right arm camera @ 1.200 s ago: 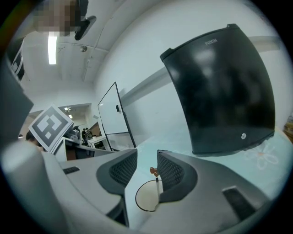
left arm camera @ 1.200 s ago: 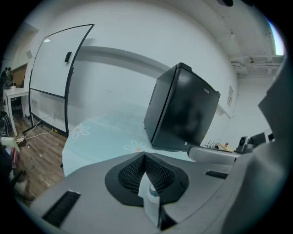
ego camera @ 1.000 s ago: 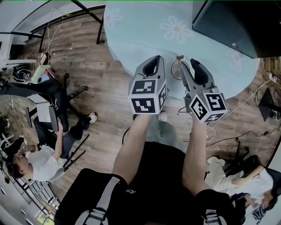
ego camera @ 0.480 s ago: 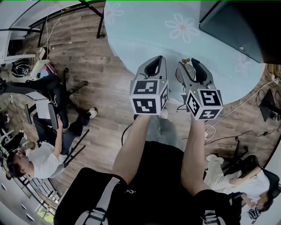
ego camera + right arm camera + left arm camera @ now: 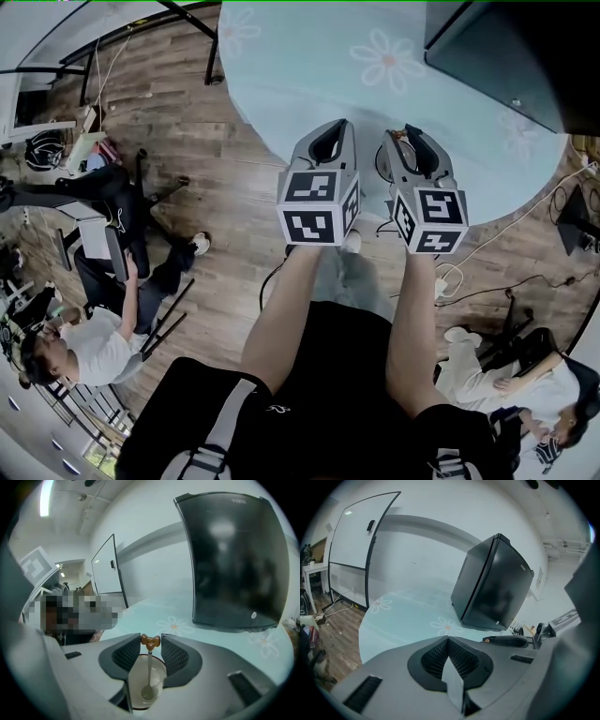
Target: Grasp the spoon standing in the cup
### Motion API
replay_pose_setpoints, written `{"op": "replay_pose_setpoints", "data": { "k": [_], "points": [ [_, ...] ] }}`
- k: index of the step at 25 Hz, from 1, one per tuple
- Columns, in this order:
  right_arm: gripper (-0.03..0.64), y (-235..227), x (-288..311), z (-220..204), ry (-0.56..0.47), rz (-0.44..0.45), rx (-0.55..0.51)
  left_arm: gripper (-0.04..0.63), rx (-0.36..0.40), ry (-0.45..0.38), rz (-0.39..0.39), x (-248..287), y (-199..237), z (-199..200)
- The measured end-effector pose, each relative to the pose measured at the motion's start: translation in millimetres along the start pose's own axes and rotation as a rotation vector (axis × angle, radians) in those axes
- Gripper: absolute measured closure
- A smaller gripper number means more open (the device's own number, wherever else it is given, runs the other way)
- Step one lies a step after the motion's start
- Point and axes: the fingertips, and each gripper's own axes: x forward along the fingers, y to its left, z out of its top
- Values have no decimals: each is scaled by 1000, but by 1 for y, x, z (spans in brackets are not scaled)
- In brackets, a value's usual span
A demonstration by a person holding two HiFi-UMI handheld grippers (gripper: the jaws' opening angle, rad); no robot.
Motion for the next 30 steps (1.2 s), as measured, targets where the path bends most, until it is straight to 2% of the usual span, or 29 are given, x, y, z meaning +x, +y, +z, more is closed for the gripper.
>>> {"op": "replay_pose_setpoints", "data": {
  "k": [2,18,30],
  "points": [
    [489,-2,-1,0,-1,-10,-1,594,3,-1,-2,-1,-1,0],
    [491,9,-31,20,-76,-21,-52,594,17,-63,-16,-28,-13,14],
    [491,16,-77,61,-196,-27,-113,595,45,-166,-50,-60,-45,40]
  ]
}}
